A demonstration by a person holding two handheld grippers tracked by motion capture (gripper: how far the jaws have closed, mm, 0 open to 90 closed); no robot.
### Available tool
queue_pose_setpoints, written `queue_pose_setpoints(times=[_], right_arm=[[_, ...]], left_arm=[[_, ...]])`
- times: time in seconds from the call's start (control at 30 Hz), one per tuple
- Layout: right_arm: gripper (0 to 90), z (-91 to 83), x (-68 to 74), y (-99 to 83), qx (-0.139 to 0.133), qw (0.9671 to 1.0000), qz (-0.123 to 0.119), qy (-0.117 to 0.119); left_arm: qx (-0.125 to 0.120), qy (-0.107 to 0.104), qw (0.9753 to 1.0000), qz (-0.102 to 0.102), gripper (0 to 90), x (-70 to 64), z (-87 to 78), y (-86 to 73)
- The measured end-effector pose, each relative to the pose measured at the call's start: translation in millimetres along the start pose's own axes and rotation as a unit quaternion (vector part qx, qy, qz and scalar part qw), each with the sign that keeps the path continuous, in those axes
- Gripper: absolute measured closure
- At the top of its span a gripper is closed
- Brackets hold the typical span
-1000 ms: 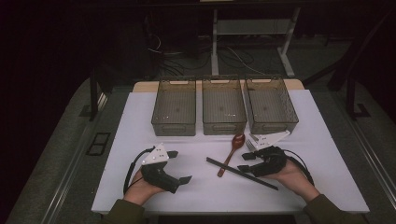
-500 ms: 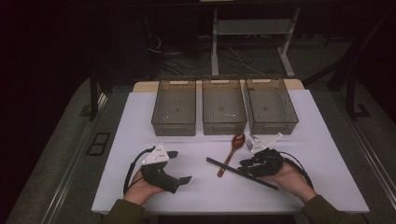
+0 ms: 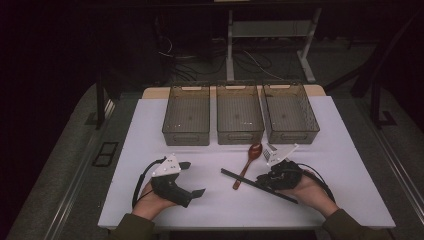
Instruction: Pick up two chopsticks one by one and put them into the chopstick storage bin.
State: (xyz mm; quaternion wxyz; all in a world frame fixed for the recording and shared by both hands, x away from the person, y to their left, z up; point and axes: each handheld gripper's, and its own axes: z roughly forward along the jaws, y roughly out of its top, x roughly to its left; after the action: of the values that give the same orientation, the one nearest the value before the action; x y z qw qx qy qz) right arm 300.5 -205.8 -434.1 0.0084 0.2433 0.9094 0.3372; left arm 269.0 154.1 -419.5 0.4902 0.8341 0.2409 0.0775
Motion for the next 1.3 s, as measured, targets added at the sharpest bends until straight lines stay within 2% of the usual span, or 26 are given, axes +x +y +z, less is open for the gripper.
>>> queue_pose_setpoints(times=[0.37,0.6,0.67,0.87,1.03,1.13,1.17,1.3], right_arm=[[79.7,2.5,-1.0,-1.0,0.011,0.9999,-0.001,-0.009],[82.1,4.7,-2.2,-1.9,0.018,0.9996,-0.009,-0.018],[83.5,4.8,-2.8,-2.1,0.021,0.9992,-0.021,-0.026],[85.1,4.8,-1.9,-2.2,0.021,0.9991,-0.021,-0.031],[85.6,4.4,-1.3,-2.1,0.019,0.9994,-0.015,-0.025],[85.7,2.9,-3.3,-2.7,0.018,0.9991,-0.018,-0.034],[85.7,2.2,-2.4,-2.4,0.013,0.9995,-0.006,-0.030],[85.8,-2.6,-5.0,-2.6,0.002,0.9996,0.000,-0.029]], left_arm=[[-0.001,0.000,1.0000,0.000,0.0,-0.1,-0.2,0.0],[-0.001,0.000,1.0000,0.000,0.0,-0.4,-0.1,0.1],[-0.001,0.001,1.0000,0.000,0.0,-0.4,-0.2,0.1],[-0.001,0.001,1.0000,0.000,0.0,-0.6,-0.1,0.1],[-0.001,0.001,1.0000,0.001,0.0,-0.5,-0.3,0.1],[0.000,0.000,1.0000,0.000,0.0,-0.7,-0.3,0.0],[0.000,-0.001,1.0000,0.001,0.1,-0.6,-0.4,0.0],[0.000,-0.001,1.0000,0.002,0.3,-0.6,-0.4,0.0]])
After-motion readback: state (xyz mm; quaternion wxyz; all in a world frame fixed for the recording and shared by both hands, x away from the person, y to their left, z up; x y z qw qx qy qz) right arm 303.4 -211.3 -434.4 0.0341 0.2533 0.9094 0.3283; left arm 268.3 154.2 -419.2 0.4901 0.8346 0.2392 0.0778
